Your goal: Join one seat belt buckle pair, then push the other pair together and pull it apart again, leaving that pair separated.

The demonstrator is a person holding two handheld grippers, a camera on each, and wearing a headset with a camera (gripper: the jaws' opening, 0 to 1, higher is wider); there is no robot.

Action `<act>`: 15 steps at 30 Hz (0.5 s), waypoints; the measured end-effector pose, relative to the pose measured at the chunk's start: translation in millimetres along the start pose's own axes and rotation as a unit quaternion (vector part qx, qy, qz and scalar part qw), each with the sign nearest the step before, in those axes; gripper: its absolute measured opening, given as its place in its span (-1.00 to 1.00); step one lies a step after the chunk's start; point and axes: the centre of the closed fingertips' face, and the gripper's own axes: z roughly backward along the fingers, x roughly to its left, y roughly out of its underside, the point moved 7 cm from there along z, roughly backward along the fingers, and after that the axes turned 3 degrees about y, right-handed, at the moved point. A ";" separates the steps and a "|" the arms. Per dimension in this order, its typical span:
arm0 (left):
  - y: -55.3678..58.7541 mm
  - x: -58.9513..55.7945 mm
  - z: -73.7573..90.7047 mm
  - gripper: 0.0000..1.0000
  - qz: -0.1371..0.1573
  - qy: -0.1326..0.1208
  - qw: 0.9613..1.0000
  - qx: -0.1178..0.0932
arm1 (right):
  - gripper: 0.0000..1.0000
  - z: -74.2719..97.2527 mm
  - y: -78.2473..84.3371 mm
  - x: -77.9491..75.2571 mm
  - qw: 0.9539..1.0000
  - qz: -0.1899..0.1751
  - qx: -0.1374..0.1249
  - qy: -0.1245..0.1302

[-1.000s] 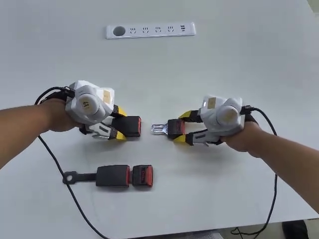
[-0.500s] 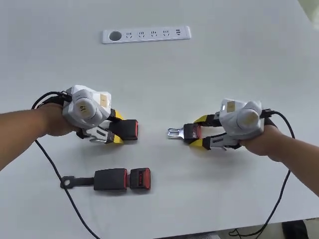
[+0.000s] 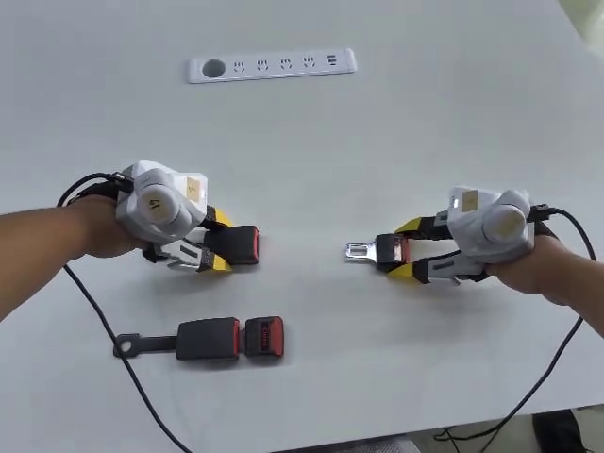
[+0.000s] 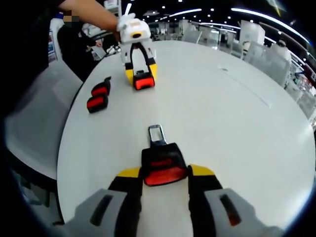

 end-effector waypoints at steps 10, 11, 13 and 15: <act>-0.4 0.4 0.0 -0.29 0.000 0.001 1.000 0.001 | -0.27 10.7 11.4 -4.7 1.000 0.000 0.007 0.007; -0.7 0.1 0.1 -0.29 0.000 0.001 1.000 0.001 | -0.27 11.1 12.0 -4.9 1.000 0.000 0.008 0.007; -0.9 0.0 0.1 -0.29 -0.001 0.002 1.000 0.002 | -0.27 12.1 13.8 -5.4 1.000 0.001 0.008 0.007; -0.8 0.1 0.1 -0.29 -0.001 0.003 1.000 0.002 | -0.27 13.3 15.1 -5.4 1.000 0.000 0.008 0.008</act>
